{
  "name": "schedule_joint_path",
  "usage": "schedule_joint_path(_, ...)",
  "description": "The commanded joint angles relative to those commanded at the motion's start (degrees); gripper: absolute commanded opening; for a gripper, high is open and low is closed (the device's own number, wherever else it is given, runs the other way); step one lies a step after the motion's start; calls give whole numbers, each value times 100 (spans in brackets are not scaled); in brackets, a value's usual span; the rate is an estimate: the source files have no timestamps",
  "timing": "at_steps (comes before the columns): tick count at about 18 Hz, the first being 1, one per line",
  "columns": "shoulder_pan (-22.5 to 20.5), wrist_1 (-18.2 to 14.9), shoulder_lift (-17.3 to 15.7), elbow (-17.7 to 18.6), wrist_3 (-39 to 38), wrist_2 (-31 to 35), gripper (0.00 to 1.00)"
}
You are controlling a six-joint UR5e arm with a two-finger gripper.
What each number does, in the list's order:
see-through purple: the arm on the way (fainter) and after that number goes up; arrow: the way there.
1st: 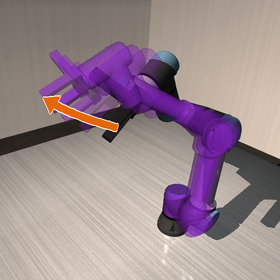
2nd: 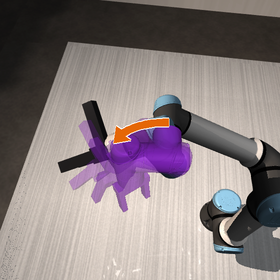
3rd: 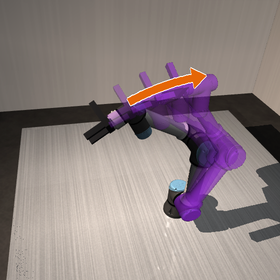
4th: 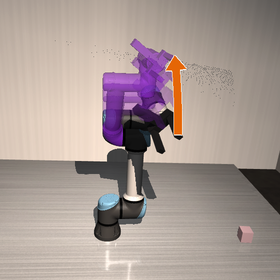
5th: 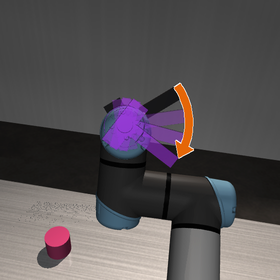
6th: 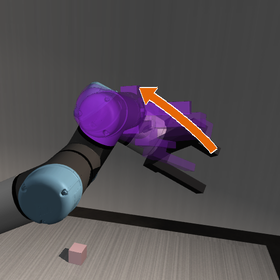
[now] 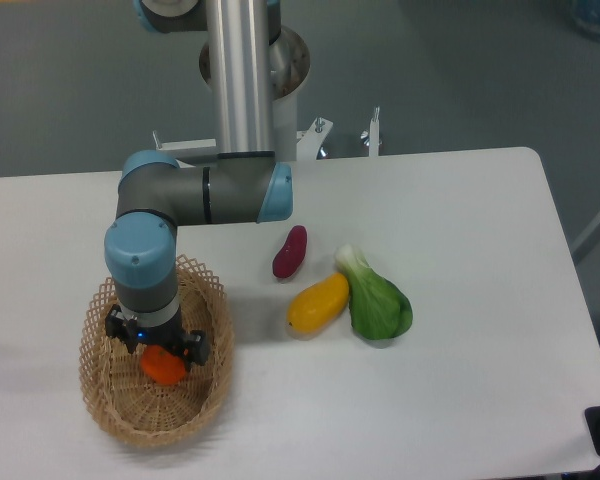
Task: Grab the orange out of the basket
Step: 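Close the gripper around the orange inside the basket, then lift the orange out of the basket and carry it toward the mango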
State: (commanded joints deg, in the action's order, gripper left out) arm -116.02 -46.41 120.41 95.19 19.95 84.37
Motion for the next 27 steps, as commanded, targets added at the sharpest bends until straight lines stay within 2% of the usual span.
schedule_joint_path(3,9,0,-18,17,0,0,80)
schedule_joint_path(9,9,9,-44,70,53,0,76)
schedule_joint_path(12,9,9,-88,62,62,0,68)
schedule_joint_path(16,0,9,-184,18,123,-9,68)
schedule_joint_path(21,-140,-44,-553,-97,764,0,68)
schedule_joint_path(25,-535,-123,-931,-97,1299,-18,68)
schedule_joint_path(27,-895,-132,-1168,-114,1931,-44,68)
